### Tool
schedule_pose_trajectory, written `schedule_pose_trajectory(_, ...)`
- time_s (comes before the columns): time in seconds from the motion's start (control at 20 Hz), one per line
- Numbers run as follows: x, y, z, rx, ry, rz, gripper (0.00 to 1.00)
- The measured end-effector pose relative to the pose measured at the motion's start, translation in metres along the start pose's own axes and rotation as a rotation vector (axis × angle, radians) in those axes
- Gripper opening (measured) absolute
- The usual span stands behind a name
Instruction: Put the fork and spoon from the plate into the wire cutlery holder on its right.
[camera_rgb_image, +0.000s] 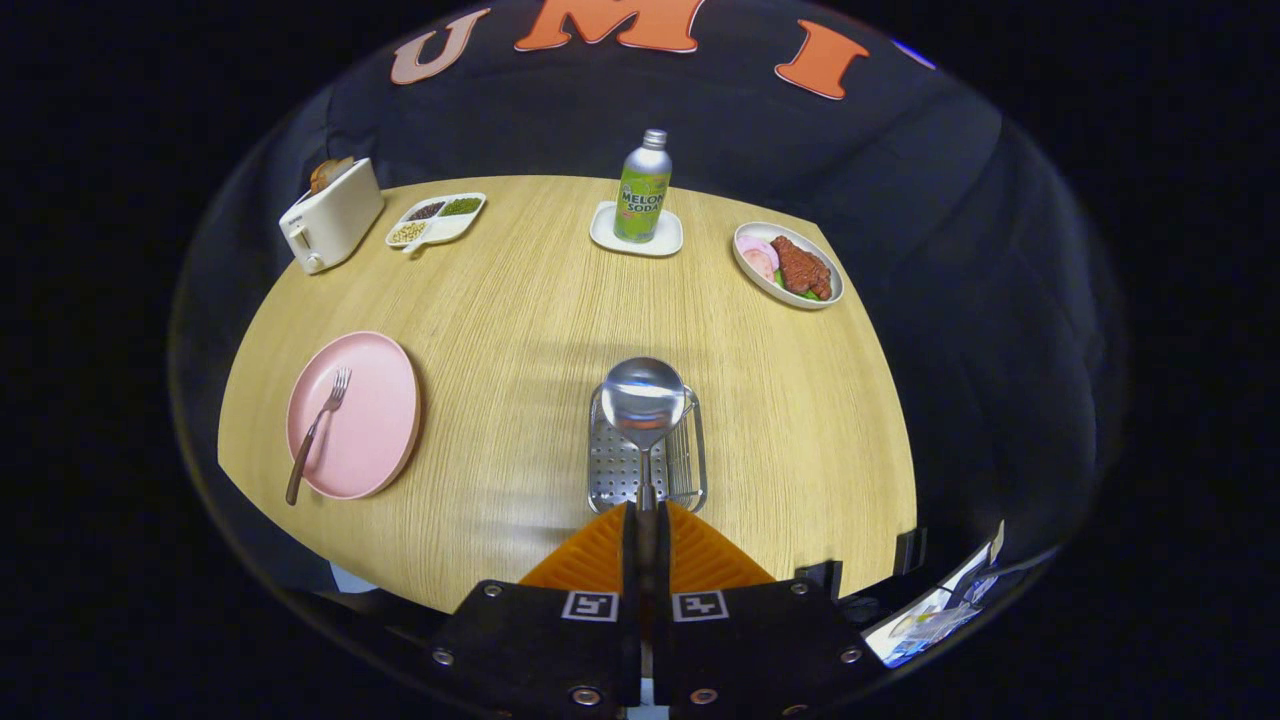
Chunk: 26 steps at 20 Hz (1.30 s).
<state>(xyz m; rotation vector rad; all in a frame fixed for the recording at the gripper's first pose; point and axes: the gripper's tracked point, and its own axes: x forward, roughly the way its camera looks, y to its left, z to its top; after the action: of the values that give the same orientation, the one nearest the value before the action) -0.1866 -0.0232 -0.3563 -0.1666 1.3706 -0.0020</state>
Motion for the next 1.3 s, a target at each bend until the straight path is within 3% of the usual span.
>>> schedule_pose_trajectory(0.5,0.012,0.003,0.003,0.003,-0.005,-0.003,0.08)
schedule_pose_trajectory(0.9,-0.004,0.009,0.049,0.071,-0.225,-0.002,0.14)
schedule_pose_trajectory(1.1,-0.042,-0.001,0.090,0.084,-0.464,-0.053,0.39)
schedule_pose_trajectory(1.3,-0.085,0.018,0.127,0.094,-0.659,-0.017,0.64)
